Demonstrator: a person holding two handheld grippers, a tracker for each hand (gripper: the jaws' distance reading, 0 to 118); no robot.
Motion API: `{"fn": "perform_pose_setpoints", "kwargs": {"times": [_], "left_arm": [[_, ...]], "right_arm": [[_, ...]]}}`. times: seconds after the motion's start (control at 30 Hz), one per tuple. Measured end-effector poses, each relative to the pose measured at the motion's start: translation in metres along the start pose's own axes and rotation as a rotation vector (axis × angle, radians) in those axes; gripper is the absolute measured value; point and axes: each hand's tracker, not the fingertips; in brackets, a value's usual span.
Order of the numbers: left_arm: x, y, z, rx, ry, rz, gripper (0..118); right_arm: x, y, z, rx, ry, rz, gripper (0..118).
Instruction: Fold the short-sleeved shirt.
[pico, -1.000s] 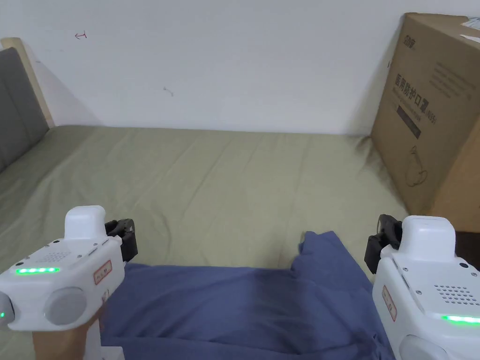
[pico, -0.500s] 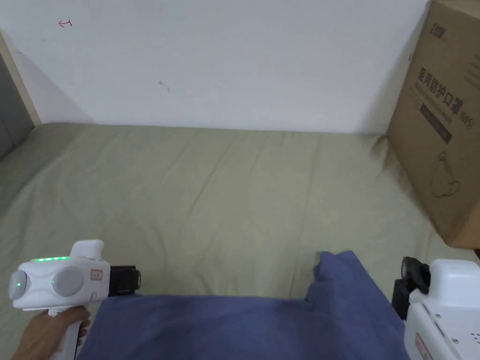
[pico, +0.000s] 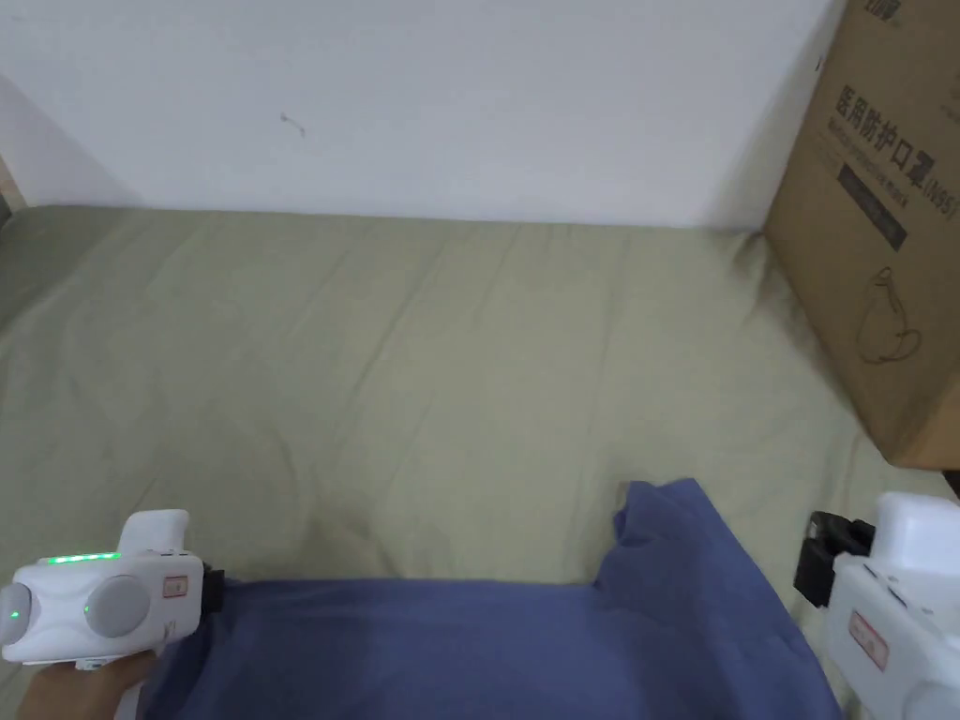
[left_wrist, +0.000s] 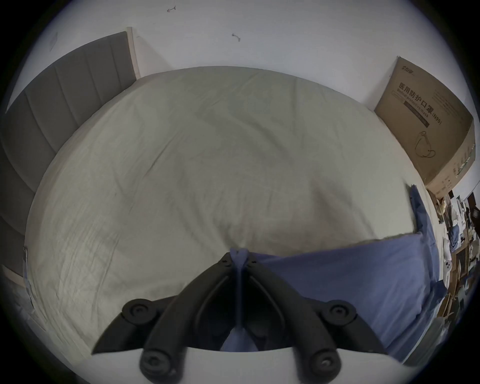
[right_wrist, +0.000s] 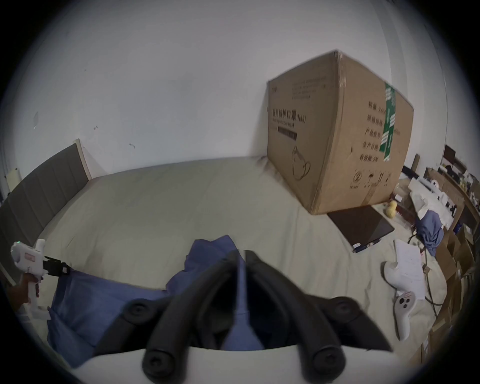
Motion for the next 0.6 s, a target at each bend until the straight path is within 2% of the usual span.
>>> {"fn": "perform_pose_setpoints", "kwargs": {"times": [0.07, 0.13, 0.17, 0.23, 0.27, 0.3, 0.33, 0.37, 0.43, 0.47, 0.5, 0.53, 0.57, 0.6], "left_arm": [[-0.002, 0.002, 0.016, 0.035, -0.027, 0.019, 2], [-0.002, 0.005, 0.036, 0.085, -0.068, 0.052, 2], [-0.003, 0.006, 0.047, 0.101, -0.085, 0.056, 2], [0.002, 0.004, 0.069, 0.126, -0.101, 0.046, 2], [0.003, 0.004, 0.076, 0.133, -0.1, 0.037, 2], [0.004, 0.004, 0.081, 0.139, -0.1, 0.03, 2], [0.004, 0.002, 0.085, 0.141, -0.1, 0.024, 2], [0.005, 0.001, 0.087, 0.142, -0.1, 0.021, 2], [0.005, -0.001, 0.089, 0.139, -0.097, 0.017, 2], [0.004, -0.003, 0.087, 0.135, -0.095, 0.016, 2], [0.004, -0.005, 0.086, 0.129, -0.092, 0.017, 2], [0.003, -0.007, 0.086, 0.125, -0.088, 0.019, 2], [0.003, -0.009, 0.087, 0.121, -0.087, 0.024, 2], [0.003, -0.011, 0.087, 0.119, -0.085, 0.027, 2]], "right_arm": [[0.008, 0.002, -0.031, -0.104, 0.016, -0.012, 55], [0.013, -0.002, -0.066, -0.209, 0.032, -0.034, 108], [0.014, -0.008, -0.084, -0.262, 0.03, -0.021, 115], [0.013, -0.019, -0.113, -0.32, 0.0, 0.012, 116], [0.015, -0.025, -0.127, -0.374, 0.001, -0.003, 115], [0.016, -0.031, -0.139, -0.418, 0.0, -0.009, 113], [0.017, -0.036, -0.147, -0.445, 0.003, -0.003, 106], [0.015, -0.042, -0.156, -0.459, -0.007, 0.017, 95], [0.011, -0.049, -0.165, -0.499, -0.04, 0.056, 65], [0.011, -0.052, -0.167, -0.498, -0.015, 0.052, 63], [0.005, -0.053, -0.159, -0.47, -0.025, 0.062, 52], [0.004, -0.05, -0.152, -0.443, -0.03, 0.072, 17], [0.004, -0.048, -0.147, -0.442, -0.003, 0.07, 0], [0.003, -0.047, -0.143, -0.447, 0.009, 0.084, 0]]}}
